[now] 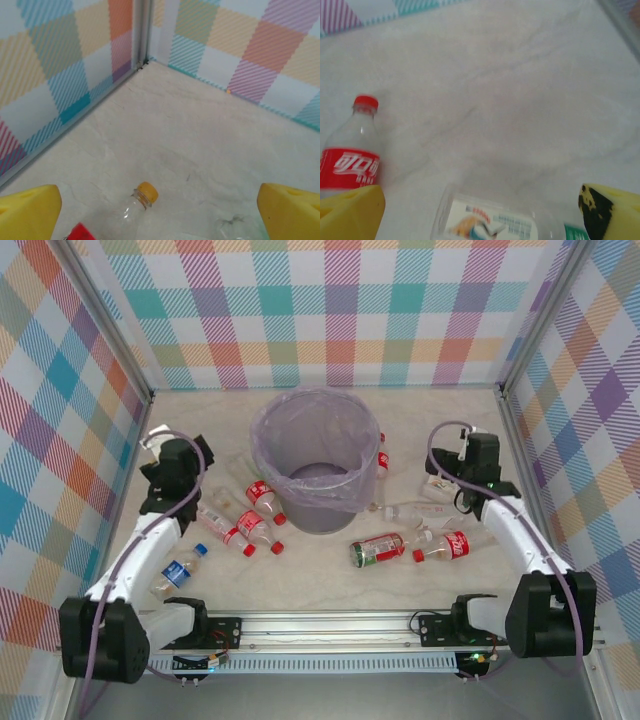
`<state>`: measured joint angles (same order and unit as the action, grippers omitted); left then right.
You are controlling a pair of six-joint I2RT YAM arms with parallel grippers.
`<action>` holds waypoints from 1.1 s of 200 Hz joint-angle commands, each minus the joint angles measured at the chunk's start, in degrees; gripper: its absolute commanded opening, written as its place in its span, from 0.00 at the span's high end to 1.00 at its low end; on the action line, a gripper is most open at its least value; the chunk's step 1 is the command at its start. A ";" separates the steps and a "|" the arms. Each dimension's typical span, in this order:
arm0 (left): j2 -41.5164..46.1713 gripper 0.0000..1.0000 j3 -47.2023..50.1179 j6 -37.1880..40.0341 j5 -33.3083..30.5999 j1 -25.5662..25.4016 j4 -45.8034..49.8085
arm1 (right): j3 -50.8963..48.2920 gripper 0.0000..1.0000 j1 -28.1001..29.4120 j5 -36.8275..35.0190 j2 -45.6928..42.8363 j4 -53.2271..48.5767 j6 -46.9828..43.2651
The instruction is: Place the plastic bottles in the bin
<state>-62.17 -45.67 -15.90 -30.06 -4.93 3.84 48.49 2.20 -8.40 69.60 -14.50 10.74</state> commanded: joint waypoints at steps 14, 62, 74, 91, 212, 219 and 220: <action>4.27 0.00 -9.65 -8.48 7.49 0.42 25.63 | 10.53 0.01 -0.24 8.96 2.88 -29.14 -1.19; 6.58 0.02 -15.17 -15.61 32.90 0.35 28.30 | 12.37 0.03 3.79 28.00 8.61 -17.85 9.49; 6.53 0.02 -15.45 -17.33 39.10 0.20 26.90 | 14.00 0.04 6.42 27.69 11.78 -16.66 10.65; 6.70 0.03 -16.26 -18.80 43.73 -0.75 25.46 | 14.97 0.08 8.29 29.31 15.29 -13.14 12.94; 3.64 0.08 -18.19 -21.25 50.24 -10.03 18.65 | 25.81 0.17 9.84 30.14 35.72 -6.76 17.03; 3.65 0.11 -18.22 -21.22 49.45 -10.83 18.71 | 26.23 0.18 9.84 29.71 36.62 -6.98 17.03; 3.64 0.11 -18.22 -21.25 49.42 -10.95 18.73 | 26.31 0.18 9.80 29.69 36.73 -7.01 17.03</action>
<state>-58.61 -64.64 -36.16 19.03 -13.52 24.77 72.16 11.66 21.08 103.94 -21.87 27.09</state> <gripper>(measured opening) 0.924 0.829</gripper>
